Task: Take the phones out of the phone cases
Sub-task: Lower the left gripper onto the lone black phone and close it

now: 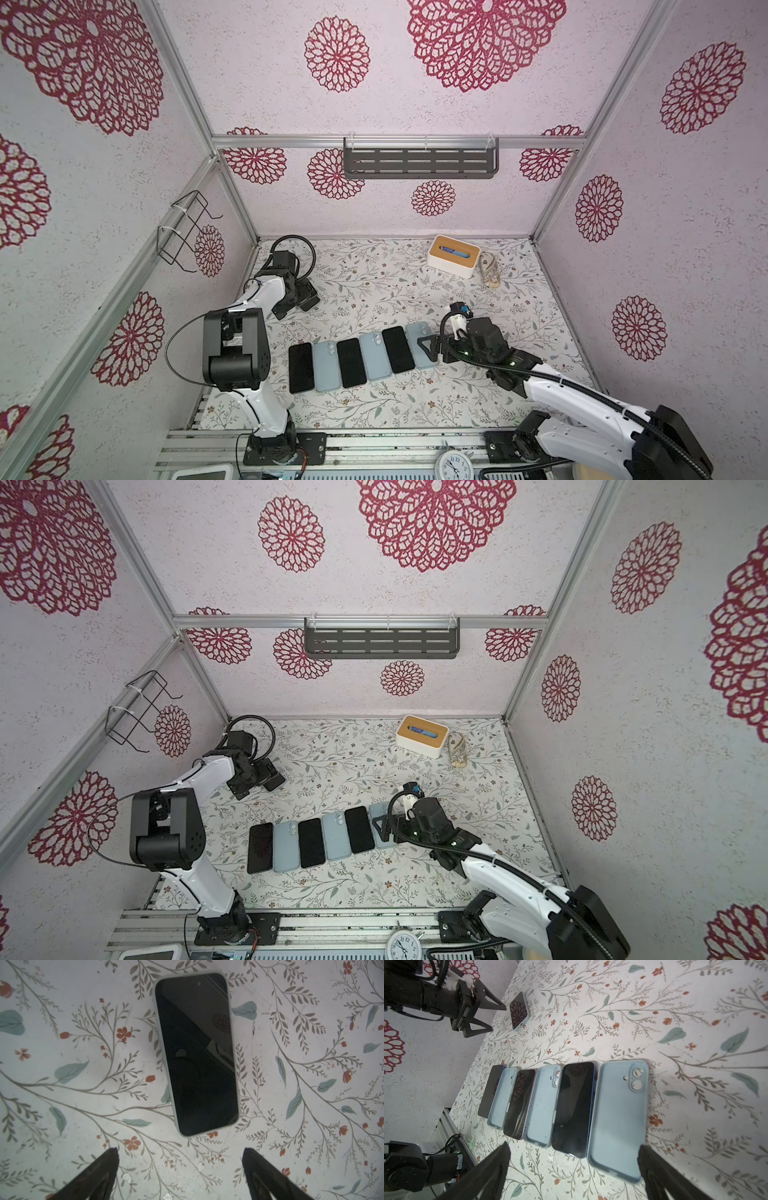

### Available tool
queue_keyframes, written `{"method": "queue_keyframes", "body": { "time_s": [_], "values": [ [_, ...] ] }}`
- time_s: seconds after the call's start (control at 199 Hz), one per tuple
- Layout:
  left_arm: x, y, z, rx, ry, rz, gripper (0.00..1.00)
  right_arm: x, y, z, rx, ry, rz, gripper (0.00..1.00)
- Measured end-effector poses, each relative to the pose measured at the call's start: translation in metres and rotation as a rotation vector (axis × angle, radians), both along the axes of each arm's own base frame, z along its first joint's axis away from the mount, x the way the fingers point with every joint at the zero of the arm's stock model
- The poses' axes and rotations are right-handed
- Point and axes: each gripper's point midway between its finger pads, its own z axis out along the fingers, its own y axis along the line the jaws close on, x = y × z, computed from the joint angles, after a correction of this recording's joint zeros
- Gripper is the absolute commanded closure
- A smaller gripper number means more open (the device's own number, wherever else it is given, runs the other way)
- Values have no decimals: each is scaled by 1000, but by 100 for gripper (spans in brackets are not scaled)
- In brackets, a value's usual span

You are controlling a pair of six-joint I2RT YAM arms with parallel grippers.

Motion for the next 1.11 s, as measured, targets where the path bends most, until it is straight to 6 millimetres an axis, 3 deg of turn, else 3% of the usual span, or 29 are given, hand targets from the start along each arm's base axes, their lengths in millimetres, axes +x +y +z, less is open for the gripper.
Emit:
{"method": "queue_keyframes", "body": {
  "time_s": [0.246, 0.337, 0.548, 0.799, 1.105],
  "values": [
    [28, 5, -1, -7, 11, -4, 3, 21, 37, 15, 22, -22, 82, 1],
    [37, 6, -11, -5, 38, -8, 3, 27, 48, 16, 25, -25, 105, 1],
    [29, 9, -38, 2, 143, -1, 3, 44, 73, 13, 20, -15, 155, 1],
    [37, 14, -42, 17, 172, 9, 3, 64, 104, 9, 30, 1, 212, 2],
    [51, 17, -46, 25, 185, 14, 3, 72, 121, 7, 46, 11, 252, 2]
  ]
}}
